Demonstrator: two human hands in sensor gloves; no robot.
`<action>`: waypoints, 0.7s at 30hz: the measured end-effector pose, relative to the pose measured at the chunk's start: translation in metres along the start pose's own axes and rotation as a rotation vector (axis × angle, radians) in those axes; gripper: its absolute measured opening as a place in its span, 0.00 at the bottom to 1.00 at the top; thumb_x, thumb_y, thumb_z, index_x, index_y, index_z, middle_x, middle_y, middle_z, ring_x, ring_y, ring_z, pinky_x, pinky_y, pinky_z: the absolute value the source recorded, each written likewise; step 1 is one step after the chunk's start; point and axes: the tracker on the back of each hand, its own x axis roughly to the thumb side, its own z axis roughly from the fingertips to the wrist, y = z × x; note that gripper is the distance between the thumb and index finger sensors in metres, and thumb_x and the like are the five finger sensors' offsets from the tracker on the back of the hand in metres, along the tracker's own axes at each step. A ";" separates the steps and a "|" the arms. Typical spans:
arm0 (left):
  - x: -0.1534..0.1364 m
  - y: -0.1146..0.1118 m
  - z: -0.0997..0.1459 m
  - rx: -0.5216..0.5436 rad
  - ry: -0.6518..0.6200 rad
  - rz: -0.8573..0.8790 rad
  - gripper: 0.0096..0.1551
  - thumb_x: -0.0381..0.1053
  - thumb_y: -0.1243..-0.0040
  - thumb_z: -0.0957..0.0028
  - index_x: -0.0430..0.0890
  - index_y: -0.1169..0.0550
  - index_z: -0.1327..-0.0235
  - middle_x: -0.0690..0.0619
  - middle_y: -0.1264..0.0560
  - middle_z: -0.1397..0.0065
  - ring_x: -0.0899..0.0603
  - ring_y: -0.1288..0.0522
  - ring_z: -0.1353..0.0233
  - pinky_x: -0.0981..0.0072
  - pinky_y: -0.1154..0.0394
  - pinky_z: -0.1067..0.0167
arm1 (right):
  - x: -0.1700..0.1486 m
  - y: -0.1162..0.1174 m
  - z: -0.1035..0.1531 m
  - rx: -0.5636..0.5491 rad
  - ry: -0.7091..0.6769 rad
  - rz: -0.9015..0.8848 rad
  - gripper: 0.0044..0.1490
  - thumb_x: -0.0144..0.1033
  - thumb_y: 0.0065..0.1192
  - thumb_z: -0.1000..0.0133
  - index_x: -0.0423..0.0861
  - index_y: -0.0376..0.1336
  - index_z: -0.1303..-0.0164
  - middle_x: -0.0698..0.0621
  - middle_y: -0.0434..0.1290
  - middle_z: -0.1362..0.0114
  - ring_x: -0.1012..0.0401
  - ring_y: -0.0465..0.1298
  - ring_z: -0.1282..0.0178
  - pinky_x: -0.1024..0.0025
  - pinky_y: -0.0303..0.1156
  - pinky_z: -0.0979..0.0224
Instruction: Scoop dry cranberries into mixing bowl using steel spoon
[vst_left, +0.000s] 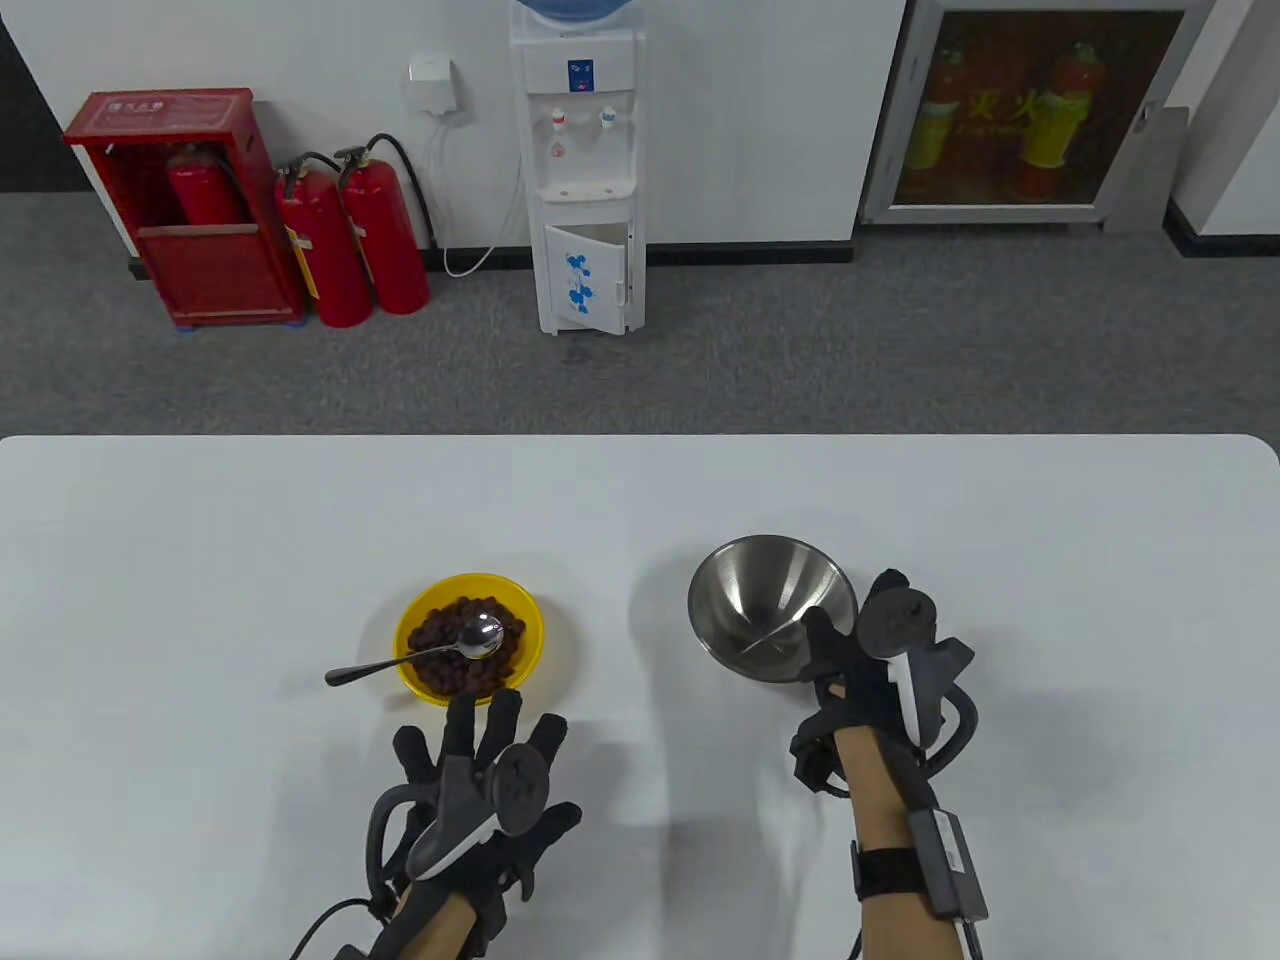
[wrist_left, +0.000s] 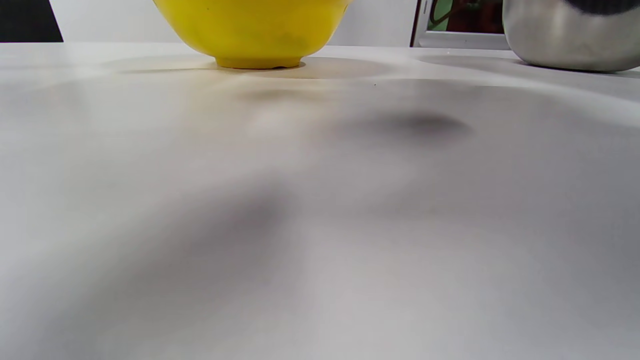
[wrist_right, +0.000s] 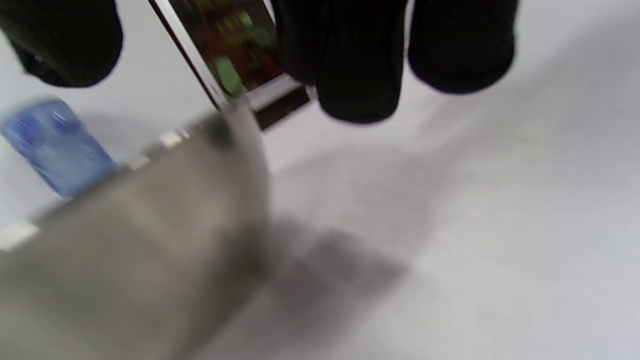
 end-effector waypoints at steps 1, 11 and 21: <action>-0.001 0.000 0.000 -0.001 0.002 0.000 0.49 0.82 0.55 0.59 0.77 0.60 0.28 0.60 0.69 0.13 0.35 0.70 0.12 0.18 0.71 0.33 | 0.000 0.004 -0.004 0.027 0.029 0.003 0.58 0.69 0.60 0.49 0.53 0.35 0.24 0.53 0.70 0.30 0.60 0.81 0.45 0.58 0.76 0.48; -0.001 0.001 -0.001 -0.008 -0.002 0.002 0.49 0.82 0.55 0.58 0.77 0.60 0.28 0.60 0.69 0.12 0.35 0.69 0.12 0.18 0.71 0.33 | -0.001 0.022 -0.016 0.023 0.095 -0.042 0.35 0.42 0.67 0.41 0.43 0.53 0.30 0.59 0.85 0.63 0.67 0.86 0.77 0.65 0.81 0.70; -0.007 0.000 -0.004 -0.019 0.012 0.019 0.49 0.81 0.55 0.58 0.77 0.61 0.29 0.60 0.69 0.13 0.35 0.69 0.12 0.18 0.71 0.34 | 0.004 0.017 -0.015 -0.017 0.042 -0.152 0.24 0.39 0.64 0.41 0.40 0.64 0.40 0.66 0.84 0.72 0.70 0.85 0.85 0.68 0.81 0.77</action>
